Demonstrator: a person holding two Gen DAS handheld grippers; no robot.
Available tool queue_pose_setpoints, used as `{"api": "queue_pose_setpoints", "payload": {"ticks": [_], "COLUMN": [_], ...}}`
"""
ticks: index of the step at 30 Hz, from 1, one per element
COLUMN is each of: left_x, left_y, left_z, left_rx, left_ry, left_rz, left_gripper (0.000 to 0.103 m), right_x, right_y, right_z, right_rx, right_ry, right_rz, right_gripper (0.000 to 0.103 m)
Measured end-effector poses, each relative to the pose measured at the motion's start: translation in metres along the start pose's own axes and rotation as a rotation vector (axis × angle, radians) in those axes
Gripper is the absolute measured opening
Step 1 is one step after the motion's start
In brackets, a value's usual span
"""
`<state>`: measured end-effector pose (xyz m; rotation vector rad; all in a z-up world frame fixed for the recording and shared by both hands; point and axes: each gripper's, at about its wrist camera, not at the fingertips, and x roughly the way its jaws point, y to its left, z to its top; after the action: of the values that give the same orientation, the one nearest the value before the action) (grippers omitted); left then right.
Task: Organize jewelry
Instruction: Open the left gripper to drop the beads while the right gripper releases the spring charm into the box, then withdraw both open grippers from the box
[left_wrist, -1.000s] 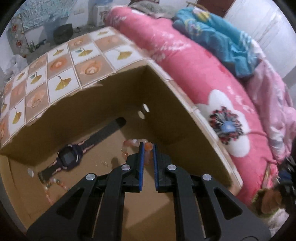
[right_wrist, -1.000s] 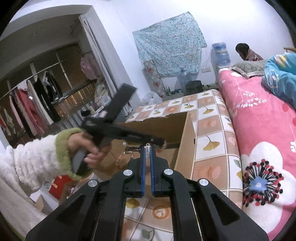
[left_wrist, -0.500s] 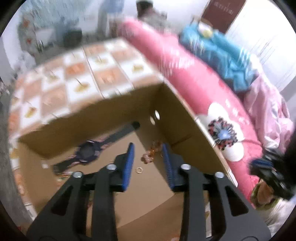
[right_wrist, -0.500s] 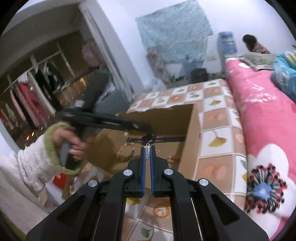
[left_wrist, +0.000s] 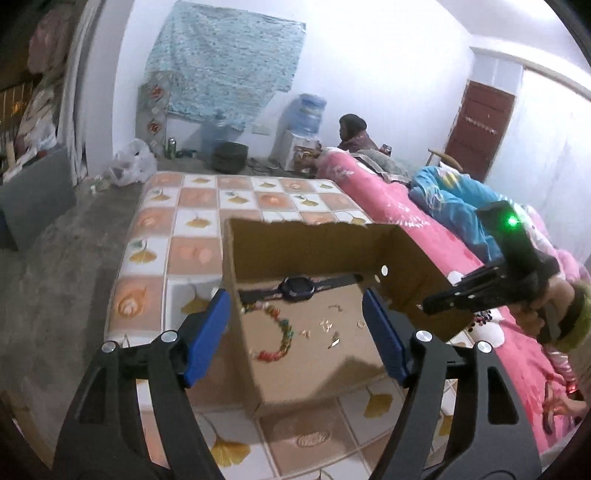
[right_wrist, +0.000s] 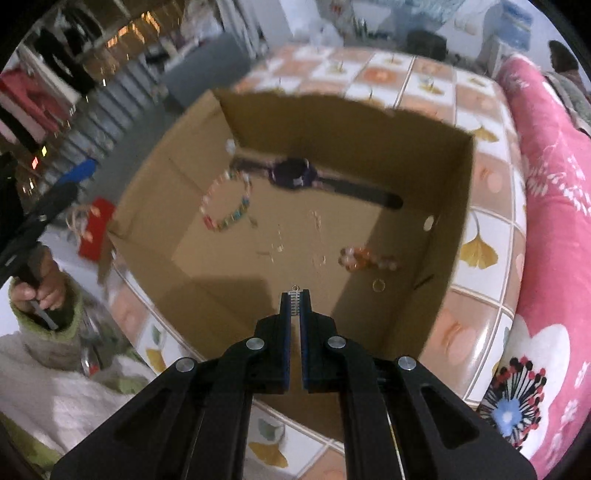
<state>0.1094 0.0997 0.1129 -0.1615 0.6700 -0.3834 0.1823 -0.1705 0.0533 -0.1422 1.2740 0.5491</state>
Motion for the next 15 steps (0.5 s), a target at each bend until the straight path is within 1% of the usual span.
{"api": "queue_pose_setpoints", "payload": {"ticks": [2, 4, 6, 9, 11, 12, 13, 14, 15], "left_x": [-0.001, -0.001, -0.001, 0.003, 0.008, 0.010, 0.013, 0.017, 0.021], "left_y": [0.004, 0.006, 0.010, 0.016, 0.018, 0.019, 0.021, 0.022, 0.024], "left_z": [-0.010, -0.015, -0.017, -0.017, -0.016, -0.016, -0.016, -0.016, -0.016], "left_rx": [0.005, 0.014, 0.009, -0.017, -0.028, -0.032, -0.042, -0.055, -0.067], "left_ry": [-0.007, -0.015, -0.024, -0.026, -0.019, -0.014, -0.006, 0.005, 0.014], "left_rz": [0.009, 0.025, 0.022, 0.010, 0.008, 0.007, 0.008, 0.009, 0.011], "left_gripper": [0.071, 0.075, 0.076, 0.077, 0.079, 0.081, 0.082, 0.082, 0.083], "right_x": [0.010, 0.013, 0.013, 0.001, -0.014, -0.027, -0.038, -0.053, -0.063], "right_y": [0.004, 0.006, 0.005, 0.003, 0.002, 0.001, 0.000, -0.002, -0.004], "right_z": [0.002, 0.002, 0.002, -0.002, -0.008, -0.014, -0.020, -0.031, -0.040], "right_rx": [-0.017, -0.023, -0.015, 0.011, 0.034, 0.056, 0.073, 0.103, 0.134], "right_ry": [0.045, 0.057, 0.046, -0.016, -0.086, -0.149, -0.207, -0.301, -0.369], "right_rz": [-0.034, -0.058, -0.058, -0.038, -0.020, -0.012, -0.006, 0.007, 0.014], "right_gripper": [0.005, 0.006, 0.006, 0.006, 0.006, 0.008, 0.015, 0.020, 0.031]}}
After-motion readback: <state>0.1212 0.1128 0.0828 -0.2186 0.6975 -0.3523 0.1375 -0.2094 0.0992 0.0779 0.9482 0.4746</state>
